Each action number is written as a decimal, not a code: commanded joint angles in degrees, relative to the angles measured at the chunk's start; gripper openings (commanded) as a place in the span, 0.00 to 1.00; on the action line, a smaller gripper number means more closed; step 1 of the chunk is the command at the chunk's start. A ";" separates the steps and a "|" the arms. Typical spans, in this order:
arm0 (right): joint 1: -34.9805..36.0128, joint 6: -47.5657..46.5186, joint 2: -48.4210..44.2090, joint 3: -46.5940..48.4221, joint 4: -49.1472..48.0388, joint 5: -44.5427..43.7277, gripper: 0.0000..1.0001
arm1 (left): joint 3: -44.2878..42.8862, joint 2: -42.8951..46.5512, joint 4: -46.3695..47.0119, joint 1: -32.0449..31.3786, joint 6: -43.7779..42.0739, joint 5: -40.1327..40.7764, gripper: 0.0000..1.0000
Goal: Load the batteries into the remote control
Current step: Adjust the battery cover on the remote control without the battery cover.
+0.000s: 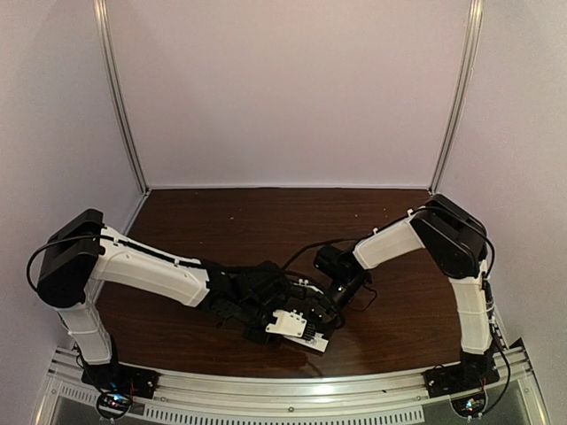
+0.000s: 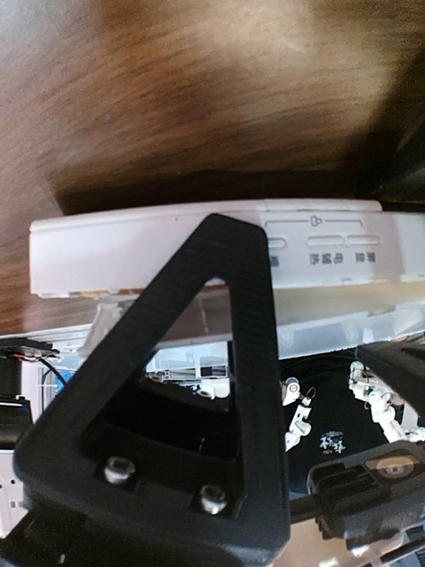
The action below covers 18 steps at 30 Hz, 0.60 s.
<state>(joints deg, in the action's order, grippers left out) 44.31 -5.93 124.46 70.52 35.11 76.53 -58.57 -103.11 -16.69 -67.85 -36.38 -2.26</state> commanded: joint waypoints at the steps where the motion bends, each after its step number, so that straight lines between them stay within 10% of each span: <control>1: -3.29 2.13 0.36 -0.01 -3.06 -11.16 0.61 | -1.27 -1.41 -0.71 0.72 1.33 -1.01 0.28; 18: -16.42 29.04 -28.29 -18.11 -30.75 -25.58 0.60 | -3.44 -4.73 -2.72 5.45 6.93 -7.34 0.26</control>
<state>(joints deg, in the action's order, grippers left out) 29.02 16.69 102.52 57.43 12.23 57.12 -60.95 -105.30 -18.15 -64.03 -31.92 -6.42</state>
